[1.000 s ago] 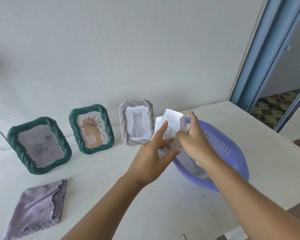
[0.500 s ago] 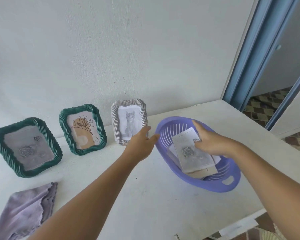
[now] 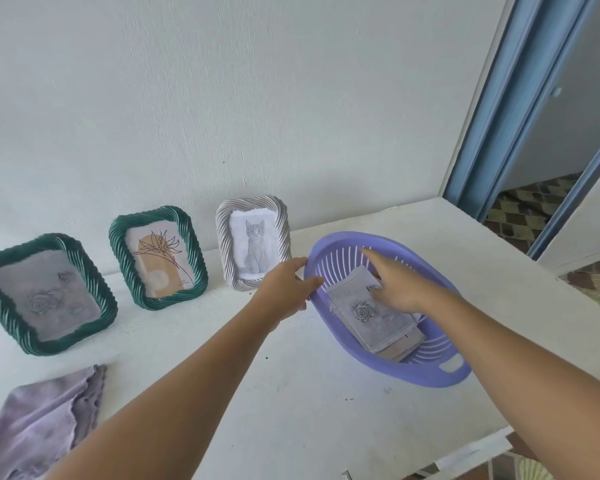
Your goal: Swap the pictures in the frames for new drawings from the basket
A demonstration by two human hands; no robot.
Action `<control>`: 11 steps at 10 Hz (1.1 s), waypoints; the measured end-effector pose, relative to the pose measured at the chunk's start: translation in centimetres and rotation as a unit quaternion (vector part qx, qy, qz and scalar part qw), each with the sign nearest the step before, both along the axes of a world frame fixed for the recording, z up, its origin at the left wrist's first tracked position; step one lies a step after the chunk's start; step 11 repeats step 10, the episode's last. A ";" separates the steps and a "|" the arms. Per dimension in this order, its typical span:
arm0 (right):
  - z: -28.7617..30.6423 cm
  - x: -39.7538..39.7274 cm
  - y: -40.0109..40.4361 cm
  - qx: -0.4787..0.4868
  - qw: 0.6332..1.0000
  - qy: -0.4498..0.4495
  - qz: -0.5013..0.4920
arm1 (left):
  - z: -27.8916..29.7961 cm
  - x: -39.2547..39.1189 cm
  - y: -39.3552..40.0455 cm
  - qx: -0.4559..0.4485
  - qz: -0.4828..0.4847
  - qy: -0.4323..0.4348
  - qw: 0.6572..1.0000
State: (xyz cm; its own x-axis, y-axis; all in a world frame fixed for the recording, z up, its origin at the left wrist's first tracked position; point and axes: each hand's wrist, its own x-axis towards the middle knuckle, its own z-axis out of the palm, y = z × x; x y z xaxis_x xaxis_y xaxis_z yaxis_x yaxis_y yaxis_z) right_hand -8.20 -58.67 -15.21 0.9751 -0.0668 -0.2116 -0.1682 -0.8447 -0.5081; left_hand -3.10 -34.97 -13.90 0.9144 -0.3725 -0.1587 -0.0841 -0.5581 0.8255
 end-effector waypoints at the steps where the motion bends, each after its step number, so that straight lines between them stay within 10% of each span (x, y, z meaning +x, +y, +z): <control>1: -0.7 -0.2 -0.4 0.000 1.000 -0.007 -0.014 | -0.1 -0.1 0.0 -0.007 0.000 -0.001 1.000; 7: -0.5 -0.4 -0.3 -0.042 0.998 -0.045 0.015 | 0.1 -0.4 0.1 0.017 -0.005 -0.027 0.999; 11: 15.7 -7.4 1.3 0.167 0.921 -0.350 -0.026 | 13.3 -5.6 13.4 -0.156 0.029 -0.236 0.959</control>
